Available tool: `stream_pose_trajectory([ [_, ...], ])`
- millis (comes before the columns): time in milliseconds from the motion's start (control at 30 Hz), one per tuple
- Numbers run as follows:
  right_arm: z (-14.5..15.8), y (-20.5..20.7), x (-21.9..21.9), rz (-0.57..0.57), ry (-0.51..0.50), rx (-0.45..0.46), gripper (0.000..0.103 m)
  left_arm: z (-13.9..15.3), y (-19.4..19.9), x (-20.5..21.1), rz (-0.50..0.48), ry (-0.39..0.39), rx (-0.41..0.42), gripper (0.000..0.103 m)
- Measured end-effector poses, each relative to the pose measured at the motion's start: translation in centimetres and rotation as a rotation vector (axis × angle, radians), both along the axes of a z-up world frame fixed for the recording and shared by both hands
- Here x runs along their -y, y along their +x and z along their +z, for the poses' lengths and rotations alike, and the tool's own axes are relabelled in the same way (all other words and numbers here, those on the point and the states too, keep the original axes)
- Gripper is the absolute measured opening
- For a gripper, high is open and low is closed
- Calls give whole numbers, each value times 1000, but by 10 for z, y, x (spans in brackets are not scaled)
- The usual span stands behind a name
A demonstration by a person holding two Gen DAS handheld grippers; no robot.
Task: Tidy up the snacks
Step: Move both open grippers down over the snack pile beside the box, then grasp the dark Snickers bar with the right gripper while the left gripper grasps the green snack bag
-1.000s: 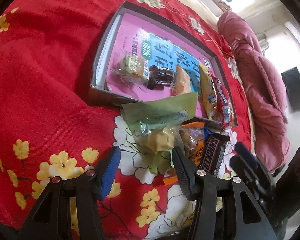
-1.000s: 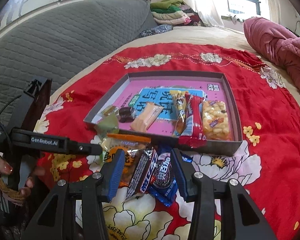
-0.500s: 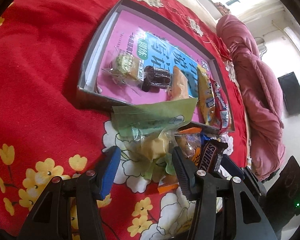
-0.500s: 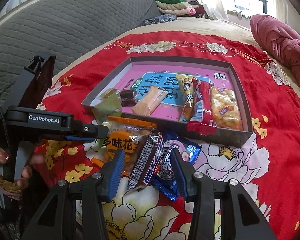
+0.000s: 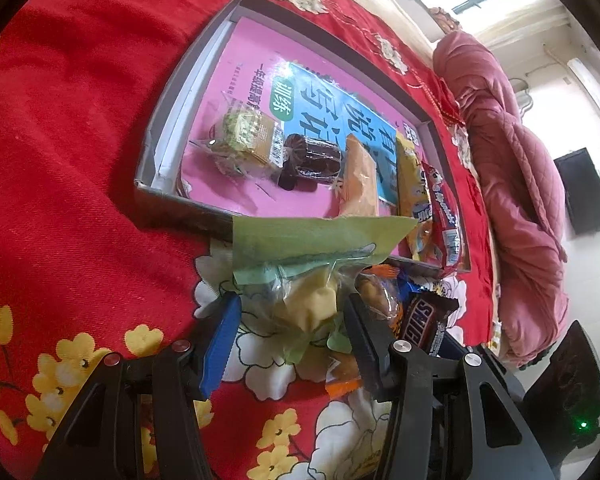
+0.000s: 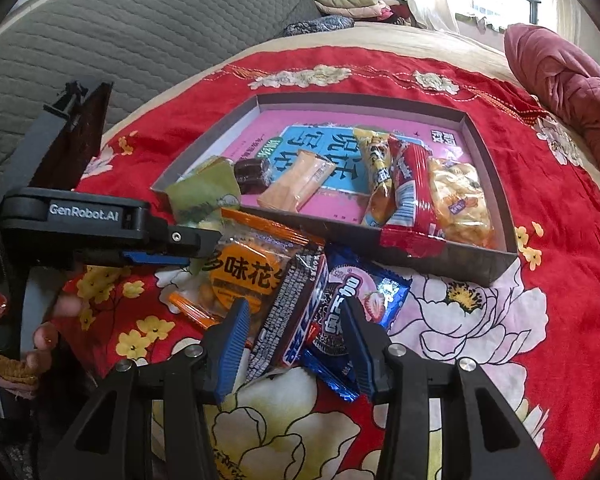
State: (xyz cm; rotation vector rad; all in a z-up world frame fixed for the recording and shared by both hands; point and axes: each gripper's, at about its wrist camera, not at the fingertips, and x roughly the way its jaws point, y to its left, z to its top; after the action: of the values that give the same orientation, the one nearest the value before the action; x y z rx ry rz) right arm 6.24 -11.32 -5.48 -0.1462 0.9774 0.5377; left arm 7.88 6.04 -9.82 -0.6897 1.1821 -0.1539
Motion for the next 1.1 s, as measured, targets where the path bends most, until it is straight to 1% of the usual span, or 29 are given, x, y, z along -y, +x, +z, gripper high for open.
stream_pose_trajectory([
  [67,0,0,-2,0,-17,7,45,-1,1,-1,1,-10,2,55],
  [100,-1,0,-3,-2,-30,12,42,-2,0,-2,2,-14,3,55],
  [167,-1,-1,-4,-10,-69,23,41,-3,0,-4,6,-26,6,55],
  [233,-1,-1,-4,-12,-84,24,40,-3,0,-4,7,-30,9,55],
  [533,-5,4,-8,-23,-120,13,39,-2,2,1,-10,-6,35,54],
  [667,-5,8,-9,-25,-104,10,39,-2,3,1,-14,-8,42,53],
  [733,-6,10,-9,-23,-93,8,39,-1,4,2,-22,-8,47,49],
  [767,-6,10,-9,-18,-89,12,39,-1,4,2,-27,-10,49,45],
  [867,-6,12,-8,-13,-78,13,39,-2,5,2,-32,-24,51,43],
  [900,-6,13,-7,-12,-71,11,37,-3,5,1,-32,-28,51,43],
  [1000,-5,15,-1,-28,-45,5,25,-1,5,2,-40,-33,58,40],
  [1100,-4,20,12,-55,32,-34,20,1,4,3,-53,-23,65,40],
])
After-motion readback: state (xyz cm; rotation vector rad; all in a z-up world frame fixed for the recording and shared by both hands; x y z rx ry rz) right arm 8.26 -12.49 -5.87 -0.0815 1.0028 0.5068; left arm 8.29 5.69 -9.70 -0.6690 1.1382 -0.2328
